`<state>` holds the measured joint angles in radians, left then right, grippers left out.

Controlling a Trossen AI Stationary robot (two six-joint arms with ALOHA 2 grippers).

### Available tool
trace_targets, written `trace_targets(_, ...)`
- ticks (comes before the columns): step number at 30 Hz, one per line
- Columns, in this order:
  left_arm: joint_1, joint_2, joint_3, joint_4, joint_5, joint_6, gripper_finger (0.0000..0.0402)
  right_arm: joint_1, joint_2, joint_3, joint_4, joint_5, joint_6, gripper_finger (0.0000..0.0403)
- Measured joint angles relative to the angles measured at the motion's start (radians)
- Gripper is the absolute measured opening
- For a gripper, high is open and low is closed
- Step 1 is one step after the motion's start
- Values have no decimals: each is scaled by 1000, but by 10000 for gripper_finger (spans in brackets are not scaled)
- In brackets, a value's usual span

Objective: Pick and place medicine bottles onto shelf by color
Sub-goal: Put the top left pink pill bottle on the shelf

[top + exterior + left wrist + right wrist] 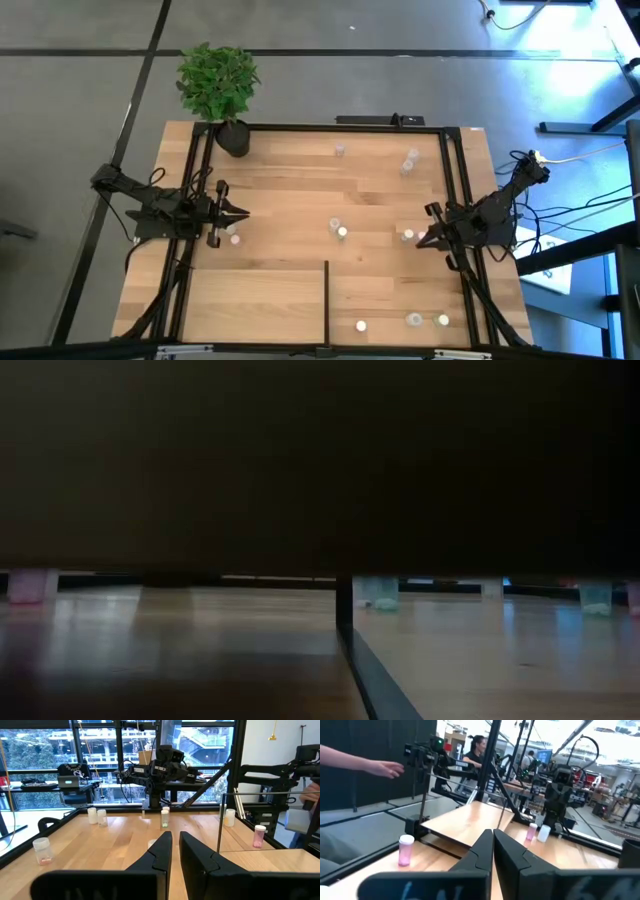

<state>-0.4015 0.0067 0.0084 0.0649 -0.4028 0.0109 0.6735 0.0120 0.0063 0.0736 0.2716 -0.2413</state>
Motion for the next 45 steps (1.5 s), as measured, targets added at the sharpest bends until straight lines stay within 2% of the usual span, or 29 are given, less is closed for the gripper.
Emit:
trace_targets(7, 0, 0, 0, 0, 0, 2, 30, 0, 0, 0, -2, 21, -1, 16)
trace_targets(12, 0, 0, 0, 0, 0, 85, 30, 0, 0, 0, -1, 22, -3, 16)
trace_targets(22, 0, 0, 3, 0, -22, 141, 30, 0, 0, 0, -1, 23, -3, 16)
trace_targets(30, 0, 28, 167, -10, -31, 230, 30, 0, 0, 0, -1, 24, -30, 16)
trace_targets(36, 0, 175, 344, -97, -32, 286, 30, 0, 0, 0, 0, 25, -27, 16)
trace_targets(41, 0, 393, 525, -288, -77, 226, 30, 0, 0, 0, 11, 27, -15, 16)
trace_targets(43, 0, 487, 603, -357, -96, 189, 30, 0, 0, 0, 24, 78, 54, 16)
trace_targets(45, 0, 570, 681, -436, -129, 130, 30, 0, 0, 9, 8, 208, 166, 16)
